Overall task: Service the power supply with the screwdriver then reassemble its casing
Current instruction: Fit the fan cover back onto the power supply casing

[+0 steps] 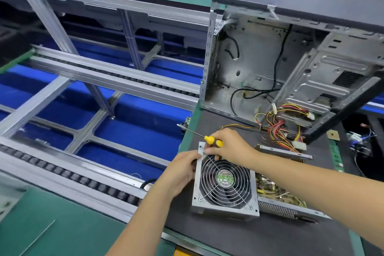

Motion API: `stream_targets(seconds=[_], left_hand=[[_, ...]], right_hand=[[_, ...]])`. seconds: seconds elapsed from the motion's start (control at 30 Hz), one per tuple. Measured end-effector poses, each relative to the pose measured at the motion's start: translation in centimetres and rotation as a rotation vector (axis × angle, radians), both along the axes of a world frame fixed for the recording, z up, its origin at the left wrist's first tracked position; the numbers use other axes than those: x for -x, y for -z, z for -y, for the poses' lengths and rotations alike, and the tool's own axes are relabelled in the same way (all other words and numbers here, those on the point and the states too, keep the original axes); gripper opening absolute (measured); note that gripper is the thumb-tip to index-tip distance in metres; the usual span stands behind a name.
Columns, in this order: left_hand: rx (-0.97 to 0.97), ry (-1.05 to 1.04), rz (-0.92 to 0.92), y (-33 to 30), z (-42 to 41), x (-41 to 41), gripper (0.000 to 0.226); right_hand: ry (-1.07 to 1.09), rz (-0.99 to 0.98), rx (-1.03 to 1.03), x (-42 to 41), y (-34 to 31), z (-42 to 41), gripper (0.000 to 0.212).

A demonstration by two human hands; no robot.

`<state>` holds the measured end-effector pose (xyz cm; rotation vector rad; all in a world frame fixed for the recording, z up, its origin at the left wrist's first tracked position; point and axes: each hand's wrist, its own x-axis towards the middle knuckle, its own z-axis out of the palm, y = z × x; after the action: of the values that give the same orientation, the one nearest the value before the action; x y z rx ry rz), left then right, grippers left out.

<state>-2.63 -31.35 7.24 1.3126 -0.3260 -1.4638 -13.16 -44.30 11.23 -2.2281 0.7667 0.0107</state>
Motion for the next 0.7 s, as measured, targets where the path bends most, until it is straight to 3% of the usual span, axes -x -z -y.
stream_targets(seconds=[0.27, 0.4, 0.63, 0.7], left_hand=[[0.006, 0.021, -0.032, 0.4, 0.2, -0.4, 0.031], [0.021, 0.029, -0.081, 0.7, 0.1, -0.8, 0.032], [0.021, 0.029, -0.097, 0.8, 0.2, -0.8, 0.033], [0.015, 0.044, -0.108, 0.8, 0.3, -0.9, 0.032]], right_hand=[[0.003, -0.034, 0.059, -0.8, -0.1, -0.3, 0.027], [-0.012, -0.052, 0.117, -1.0, 0.0, -0.4, 0.021], [0.055, -0.143, 0.008, -1.7, 0.0, 0.7, 0.025], [0.041, -0.175, 0.069, -1.7, 0.0, 1.0, 0.028]])
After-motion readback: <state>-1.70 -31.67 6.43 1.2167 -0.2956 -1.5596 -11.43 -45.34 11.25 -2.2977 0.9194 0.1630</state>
